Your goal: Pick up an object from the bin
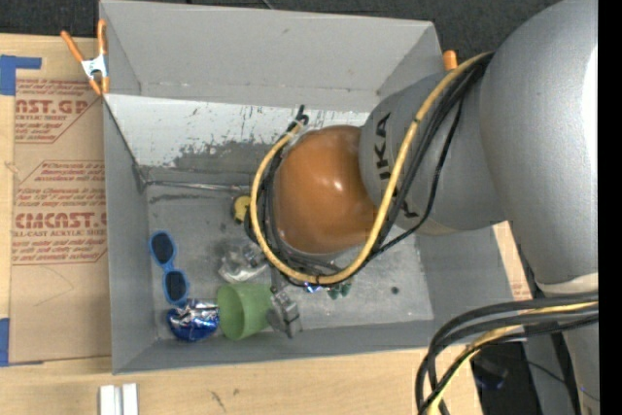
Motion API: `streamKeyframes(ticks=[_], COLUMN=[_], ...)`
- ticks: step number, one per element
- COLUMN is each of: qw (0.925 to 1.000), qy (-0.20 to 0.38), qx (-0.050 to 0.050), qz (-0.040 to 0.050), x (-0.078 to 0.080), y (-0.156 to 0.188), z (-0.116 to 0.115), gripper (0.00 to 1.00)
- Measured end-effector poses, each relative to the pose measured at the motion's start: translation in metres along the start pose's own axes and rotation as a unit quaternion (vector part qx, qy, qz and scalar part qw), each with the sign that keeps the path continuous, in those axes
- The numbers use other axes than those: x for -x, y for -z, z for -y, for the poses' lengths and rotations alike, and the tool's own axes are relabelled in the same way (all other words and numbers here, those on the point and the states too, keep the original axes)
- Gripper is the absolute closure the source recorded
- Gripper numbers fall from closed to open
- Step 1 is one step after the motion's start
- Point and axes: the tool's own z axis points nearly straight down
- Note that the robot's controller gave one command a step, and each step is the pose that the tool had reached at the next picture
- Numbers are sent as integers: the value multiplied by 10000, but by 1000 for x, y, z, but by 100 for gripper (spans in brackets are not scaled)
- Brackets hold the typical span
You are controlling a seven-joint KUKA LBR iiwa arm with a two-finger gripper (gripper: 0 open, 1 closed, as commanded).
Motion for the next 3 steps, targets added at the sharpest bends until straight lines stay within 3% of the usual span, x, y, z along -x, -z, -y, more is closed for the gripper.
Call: streamKeyframes(ticks=[1,2,3], qw=[10000,9996,9996], qy=[63,-291,-295], qx=[7,-1,-1], qz=[-23,1,26], x=[2,2,4], y=[-1,-31,-30], z=[1,-1,-1], gripper=[0,0,0])
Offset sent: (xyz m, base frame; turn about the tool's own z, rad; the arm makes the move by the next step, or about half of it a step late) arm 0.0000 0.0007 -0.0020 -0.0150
